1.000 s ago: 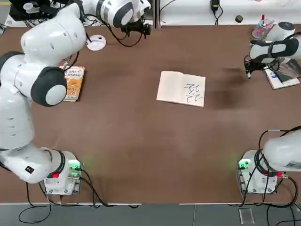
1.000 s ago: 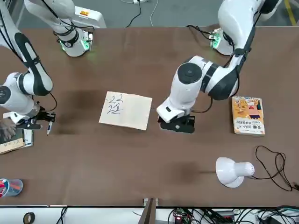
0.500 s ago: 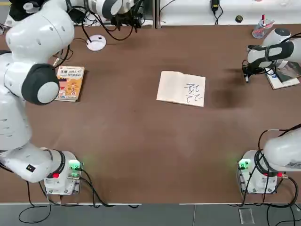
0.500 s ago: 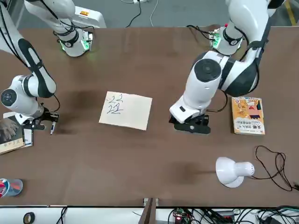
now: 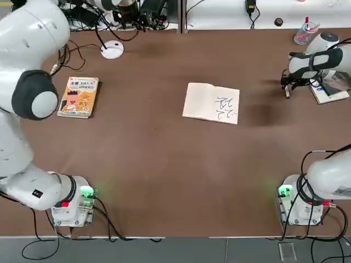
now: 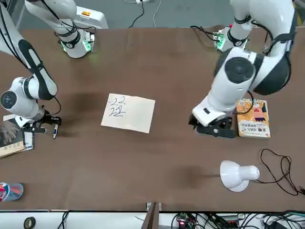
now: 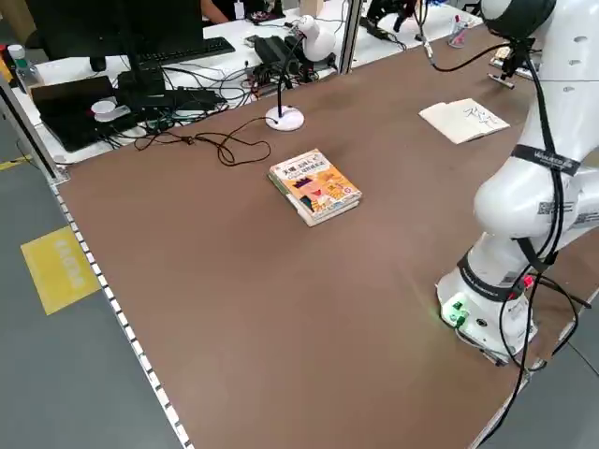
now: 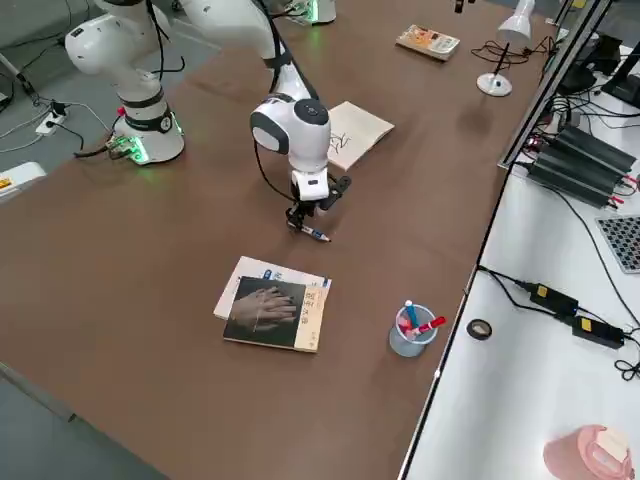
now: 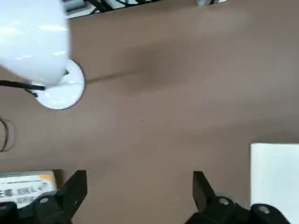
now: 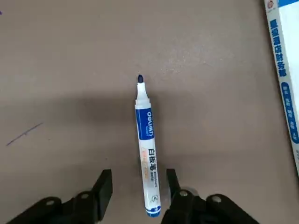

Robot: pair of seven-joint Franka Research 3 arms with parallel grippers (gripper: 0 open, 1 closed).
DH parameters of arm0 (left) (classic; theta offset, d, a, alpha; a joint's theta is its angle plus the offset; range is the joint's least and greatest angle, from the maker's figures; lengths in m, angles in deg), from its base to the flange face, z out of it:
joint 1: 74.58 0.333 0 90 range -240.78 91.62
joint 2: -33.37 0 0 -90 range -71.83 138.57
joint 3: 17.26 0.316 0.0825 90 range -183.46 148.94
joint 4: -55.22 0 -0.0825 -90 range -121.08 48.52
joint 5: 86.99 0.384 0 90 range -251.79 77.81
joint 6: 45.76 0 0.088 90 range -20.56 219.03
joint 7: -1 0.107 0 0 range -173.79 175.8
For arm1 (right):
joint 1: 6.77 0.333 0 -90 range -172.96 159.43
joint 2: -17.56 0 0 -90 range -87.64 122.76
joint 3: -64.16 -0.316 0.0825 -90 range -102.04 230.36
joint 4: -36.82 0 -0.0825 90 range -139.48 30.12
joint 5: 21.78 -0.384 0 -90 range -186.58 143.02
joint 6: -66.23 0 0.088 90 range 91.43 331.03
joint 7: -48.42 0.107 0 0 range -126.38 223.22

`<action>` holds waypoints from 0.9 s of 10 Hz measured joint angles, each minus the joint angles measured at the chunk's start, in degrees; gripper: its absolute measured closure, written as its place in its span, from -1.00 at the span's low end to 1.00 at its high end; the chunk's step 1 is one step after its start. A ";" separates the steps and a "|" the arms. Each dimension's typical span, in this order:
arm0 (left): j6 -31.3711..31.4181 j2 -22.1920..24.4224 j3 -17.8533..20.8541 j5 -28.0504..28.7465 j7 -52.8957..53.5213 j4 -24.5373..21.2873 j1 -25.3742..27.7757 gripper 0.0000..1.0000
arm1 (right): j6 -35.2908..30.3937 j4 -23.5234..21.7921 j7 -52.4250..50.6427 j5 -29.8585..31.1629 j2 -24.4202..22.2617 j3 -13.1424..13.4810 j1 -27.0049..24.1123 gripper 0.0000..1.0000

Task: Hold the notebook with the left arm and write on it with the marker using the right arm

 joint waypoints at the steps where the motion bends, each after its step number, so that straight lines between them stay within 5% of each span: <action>1: -0.08 1.31 -0.02 -0.11 1.24 -1.35 0.87 -1.00 | -0.15 0.09 0.00 0.00 0.00 0.00 0.00 -0.13; 5: -0.33 7.31 -0.02 -1.06 7.17 -8.17 4.48 -1.00 | -5.89 4.04 4.63 0.01 -0.66 -0.28 2.39 -0.16; 9: -4.46 11.81 0.00 -2.26 12.47 -12.02 8.87 -1.00 | -17.55 12.80 14.23 0.18 -3.78 -0.52 10.05 -0.44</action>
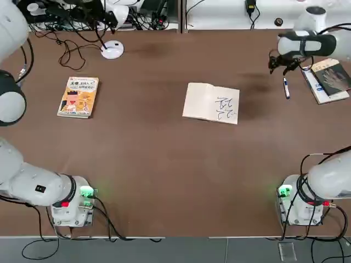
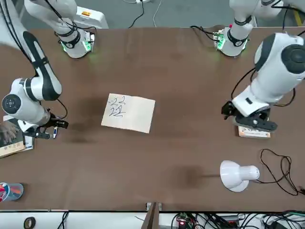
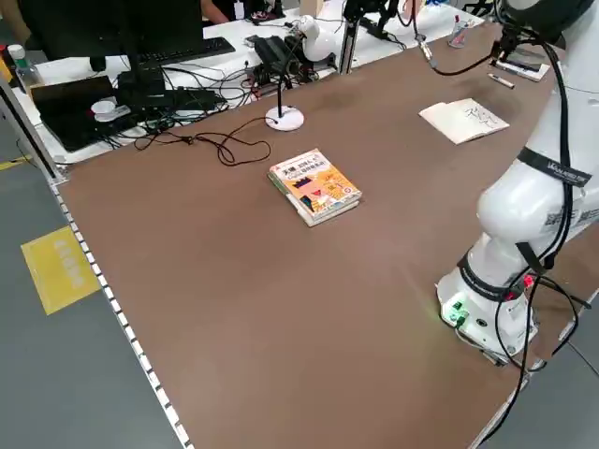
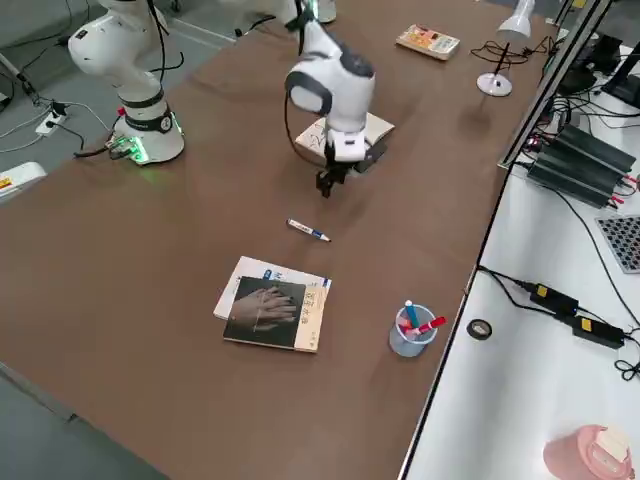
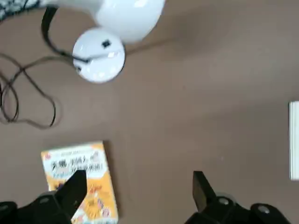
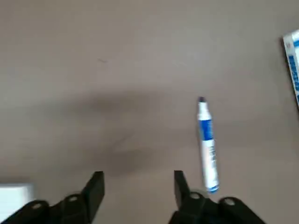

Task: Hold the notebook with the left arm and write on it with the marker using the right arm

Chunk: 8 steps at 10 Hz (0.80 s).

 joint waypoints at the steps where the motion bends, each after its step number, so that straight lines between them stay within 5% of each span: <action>1: -1.69 0.88 -0.01 -0.25 0.55 -0.20 0.80 -1.00 | -2.24 1.68 0.75 0.40 -1.34 -0.03 1.48 -0.47; 3: -4.56 2.50 0.01 -0.33 1.50 -0.36 1.79 -1.00 | -5.71 4.17 1.25 2.34 -4.43 -0.04 3.12 -0.69; 8: -9.33 5.55 0.13 -0.33 4.61 -0.49 4.90 -1.00 | -11.68 8.90 -9.42 6.29 -11.91 0.52 2.48 -0.75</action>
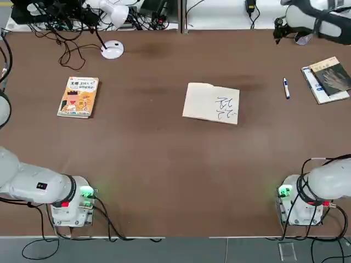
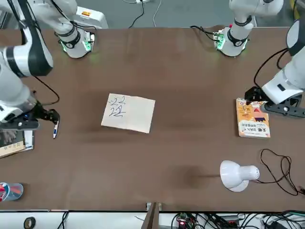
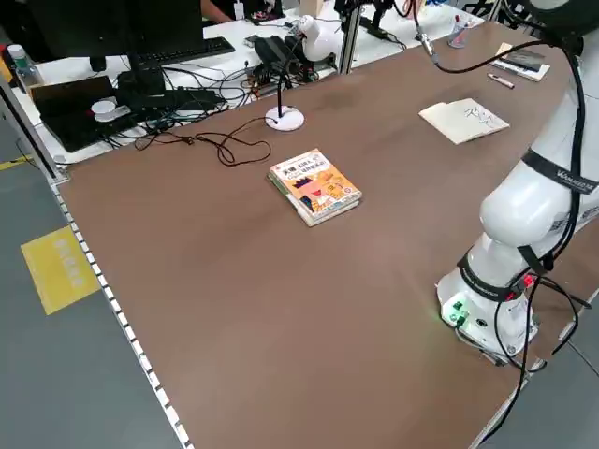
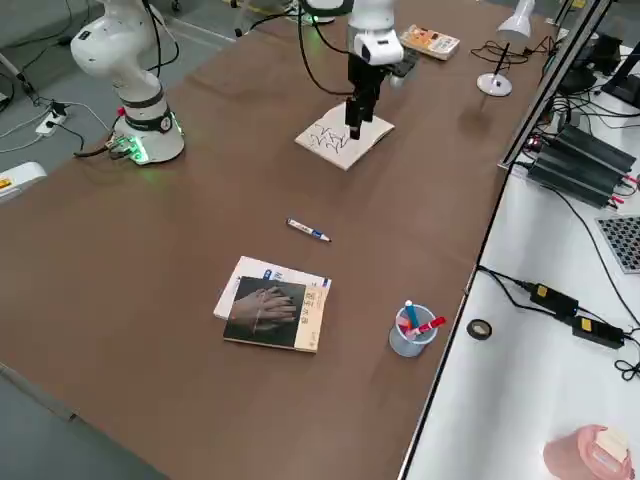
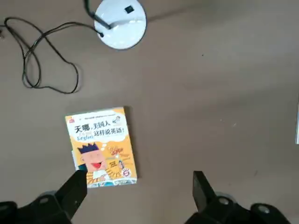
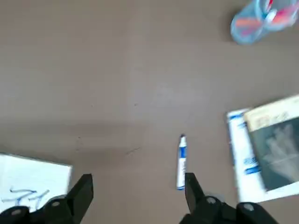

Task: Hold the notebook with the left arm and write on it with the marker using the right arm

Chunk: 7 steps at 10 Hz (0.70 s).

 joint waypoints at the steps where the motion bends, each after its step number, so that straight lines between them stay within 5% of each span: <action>1: -0.33 0.33 0.02 0.00 0.27 0.00 0.25 -1.00 | -2.87 1.97 -2.81 0.26 -0.91 0.24 -0.65 -0.76; 7: -2.03 1.06 0.27 0.07 0.59 -0.03 2.71 -1.00 | -29.86 23.14 -1.64 2.26 -1.94 -0.69 -0.66 -0.83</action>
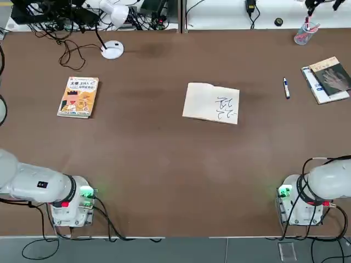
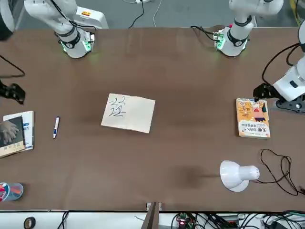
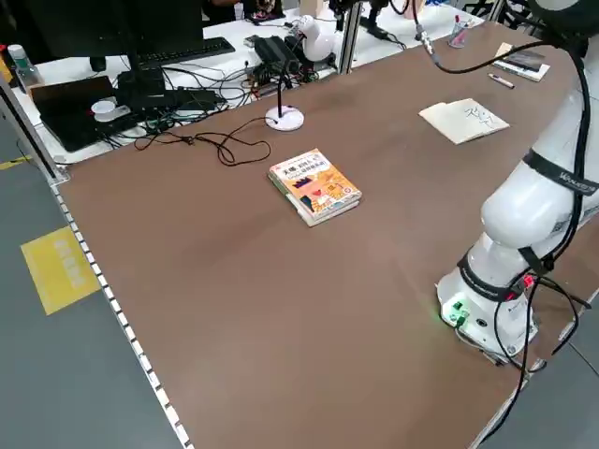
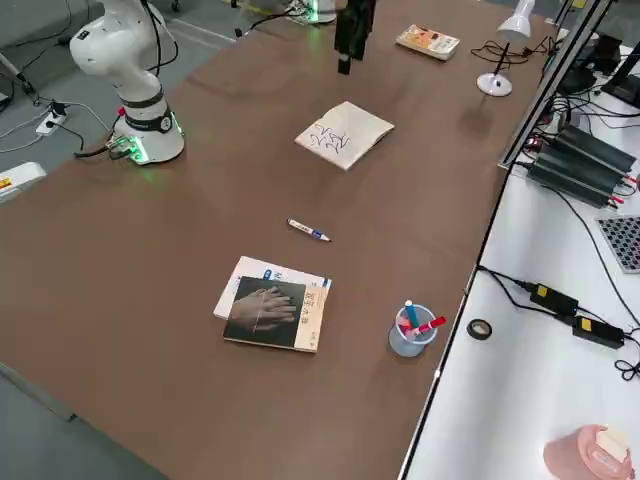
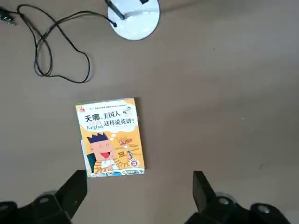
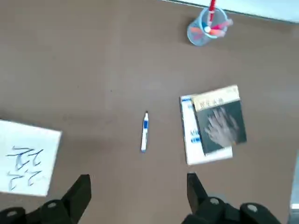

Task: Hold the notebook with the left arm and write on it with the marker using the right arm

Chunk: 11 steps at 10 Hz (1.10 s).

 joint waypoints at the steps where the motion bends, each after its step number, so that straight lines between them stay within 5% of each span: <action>1: -0.72 0.18 0.01 0.00 0.30 0.00 0.91 -1.00 | -3.02 2.92 2.78 -0.42 0.05 -0.57 0.45 -0.90; 3: -3.10 0.75 0.10 0.00 0.71 0.00 2.35 -1.00 | -4.93 5.96 6.29 -1.53 0.19 -1.24 1.27 -0.96; 6: -4.63 1.66 -0.78 0.03 1.37 0.00 5.45 -1.00 | -1.33 4.56 6.89 -2.16 1.27 -0.96 1.24 -1.00; 11: -5.71 2.65 -13.08 0.03 3.04 -0.05 19.80 -1.00 | 0.90 0.53 6.95 -2.20 1.76 0.12 0.94 -1.00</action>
